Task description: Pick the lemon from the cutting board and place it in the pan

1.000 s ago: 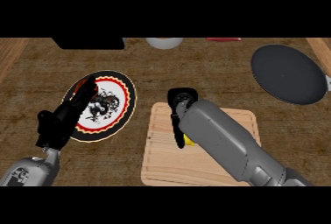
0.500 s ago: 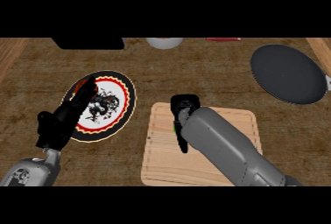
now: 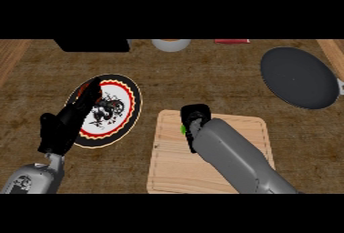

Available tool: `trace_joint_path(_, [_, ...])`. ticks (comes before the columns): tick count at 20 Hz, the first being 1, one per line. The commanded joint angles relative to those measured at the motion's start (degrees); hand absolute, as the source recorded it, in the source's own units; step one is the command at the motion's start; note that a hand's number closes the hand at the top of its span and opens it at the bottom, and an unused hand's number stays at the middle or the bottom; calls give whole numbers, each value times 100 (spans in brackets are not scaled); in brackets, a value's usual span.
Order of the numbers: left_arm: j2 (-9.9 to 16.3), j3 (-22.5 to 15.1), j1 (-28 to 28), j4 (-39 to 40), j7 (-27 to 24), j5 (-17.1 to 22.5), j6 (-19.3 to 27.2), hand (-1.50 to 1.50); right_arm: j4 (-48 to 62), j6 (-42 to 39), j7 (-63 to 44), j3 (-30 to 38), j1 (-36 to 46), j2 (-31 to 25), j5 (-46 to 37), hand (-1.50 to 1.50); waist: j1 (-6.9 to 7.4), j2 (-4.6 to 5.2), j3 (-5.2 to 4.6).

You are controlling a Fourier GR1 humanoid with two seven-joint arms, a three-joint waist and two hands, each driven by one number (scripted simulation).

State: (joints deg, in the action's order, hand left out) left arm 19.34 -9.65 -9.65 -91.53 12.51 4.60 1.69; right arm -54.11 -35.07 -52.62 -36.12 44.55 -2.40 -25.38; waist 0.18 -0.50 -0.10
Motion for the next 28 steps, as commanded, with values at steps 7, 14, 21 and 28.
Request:
trace_joint_path(7, [-262,158,26,519,-547,-177,-165,0,10,-419,109,96,-372,166,-260,150,-19,55,7])
trace_joint_path(14, [-217,360,-20,-22,39,-236,-330,0,-629,-151,131,245,-148,185,-825,150,-5,43,10])
trace_joint_path(21, [-168,464,184,93,-82,-211,-246,0,-2677,1832,327,404,-578,-500,-1529,150,-308,-66,23])
trace_joint_path(28, [-159,439,500,-40,-262,-292,-238,0,-4863,2949,460,645,-1172,-1612,-2550,150,-315,-63,19])
